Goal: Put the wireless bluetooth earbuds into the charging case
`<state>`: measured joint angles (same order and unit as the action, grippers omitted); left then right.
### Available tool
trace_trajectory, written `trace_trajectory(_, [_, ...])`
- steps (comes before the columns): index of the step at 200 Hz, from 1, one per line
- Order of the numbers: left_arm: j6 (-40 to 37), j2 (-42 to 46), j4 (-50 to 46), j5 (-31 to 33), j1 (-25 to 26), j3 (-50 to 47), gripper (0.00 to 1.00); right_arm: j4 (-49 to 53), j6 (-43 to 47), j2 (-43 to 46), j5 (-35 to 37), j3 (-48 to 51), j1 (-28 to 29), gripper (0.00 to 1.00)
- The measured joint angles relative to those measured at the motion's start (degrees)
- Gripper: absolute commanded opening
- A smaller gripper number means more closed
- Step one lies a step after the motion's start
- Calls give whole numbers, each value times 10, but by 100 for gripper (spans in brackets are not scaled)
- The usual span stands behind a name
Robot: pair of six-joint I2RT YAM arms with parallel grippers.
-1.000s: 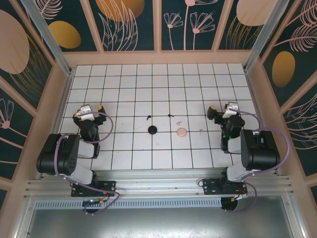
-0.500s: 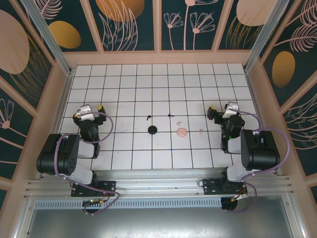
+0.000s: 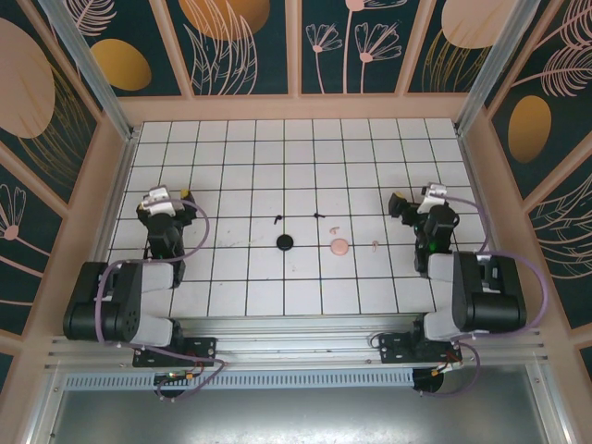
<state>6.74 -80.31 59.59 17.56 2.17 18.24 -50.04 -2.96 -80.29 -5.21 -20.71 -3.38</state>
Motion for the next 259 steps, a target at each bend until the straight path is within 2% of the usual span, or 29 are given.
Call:
trace_trajectory(35, [35, 75, -185, -23, 0, 100, 68, 235, -28, 59, -9, -129, 0, 99])
trace_trajectory(73, [82, 122, -366, -77, 0, 170, 57, 498, -71, 71, -21, -243, 7, 99])
trace_trajectory(92, [98, 130, -449, -99, 0, 187, 54, 628, -90, 71, -23, -288, 40, 99])
trace_trajectory(115, [107, 132, -532, -116, 7, 201, 52, 751, -130, 70, -26, -329, 111, 99])
trace_trajectory(133, [108, 131, -579, -128, 27, 206, 52, 809, -166, 66, -34, -339, 166, 96])
trace_trajectory(152, [107, 116, -617, -139, 57, 217, 51, 853, -206, 48, -39, -347, 218, 88])
trace_trajectory(197, [107, 45, -667, -170, 87, 242, 49, 911, -279, -58, -47, -402, 323, 80])
trace_trajectory(259, [108, 34, -679, -178, 88, 242, 50, 958, -320, -160, -34, -446, 354, 74])
